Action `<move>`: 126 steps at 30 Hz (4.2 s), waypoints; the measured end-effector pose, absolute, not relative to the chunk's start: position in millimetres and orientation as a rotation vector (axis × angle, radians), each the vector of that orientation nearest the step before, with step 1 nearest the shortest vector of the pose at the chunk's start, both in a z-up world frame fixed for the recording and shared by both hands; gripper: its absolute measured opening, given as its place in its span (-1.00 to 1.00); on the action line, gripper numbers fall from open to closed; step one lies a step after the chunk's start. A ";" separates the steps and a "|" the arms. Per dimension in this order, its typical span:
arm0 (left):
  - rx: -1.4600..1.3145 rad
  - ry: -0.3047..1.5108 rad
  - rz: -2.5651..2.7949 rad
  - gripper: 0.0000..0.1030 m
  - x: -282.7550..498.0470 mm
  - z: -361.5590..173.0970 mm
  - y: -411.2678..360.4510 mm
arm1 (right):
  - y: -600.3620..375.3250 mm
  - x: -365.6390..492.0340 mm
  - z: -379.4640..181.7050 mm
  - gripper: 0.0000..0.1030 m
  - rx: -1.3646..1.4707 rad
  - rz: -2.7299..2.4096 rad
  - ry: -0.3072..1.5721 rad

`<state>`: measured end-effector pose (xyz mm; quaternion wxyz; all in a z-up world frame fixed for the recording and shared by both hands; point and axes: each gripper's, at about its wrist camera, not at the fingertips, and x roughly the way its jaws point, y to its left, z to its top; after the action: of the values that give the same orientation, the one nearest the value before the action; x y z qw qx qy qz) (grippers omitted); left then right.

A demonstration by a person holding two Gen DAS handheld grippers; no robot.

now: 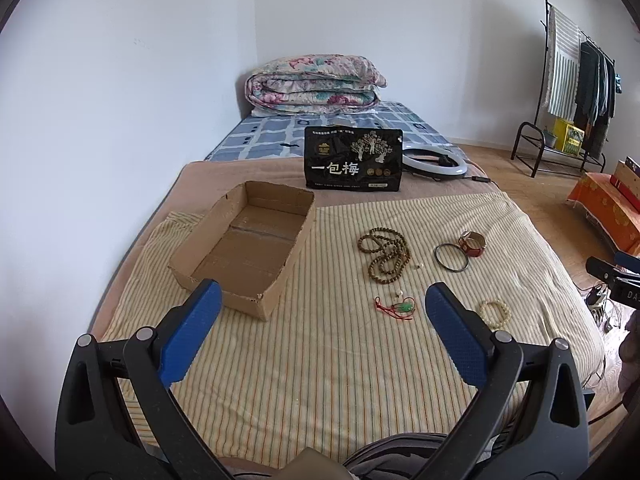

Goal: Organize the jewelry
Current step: 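Grasp the green jade pendant with the left tool while the right tool grasps the cream bead bracelet, then carry the pendant with the left tool while the right tool carries the bracelet to the cardboard box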

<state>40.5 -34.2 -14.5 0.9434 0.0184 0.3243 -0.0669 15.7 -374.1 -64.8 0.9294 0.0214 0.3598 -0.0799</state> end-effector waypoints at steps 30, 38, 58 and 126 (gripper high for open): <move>0.151 0.995 -0.371 0.42 163.2 -179.7 -135.4 | -387.7 107.5 -199.7 0.83 -0.087 -0.010 1.042; 0.124 1.025 -0.350 0.32 171.1 -202.1 -143.2 | -384.7 113.8 -212.0 0.67 -0.043 0.028 1.060; 0.198 0.976 -0.287 -0.08 171.0 -217.7 -163.4 | -368.0 120.4 -231.3 0.48 -0.066 0.071 1.090; 0.046 0.751 -0.135 -0.39 170.4 -93.1 43.9 | -161.2 153.4 -72.8 -0.89 -0.130 0.403 0.771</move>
<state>170.4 43.9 -93.1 0.9278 0.0224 0.3666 -0.0659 153.4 -161.2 -72.8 0.9048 -0.0627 0.3734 0.1951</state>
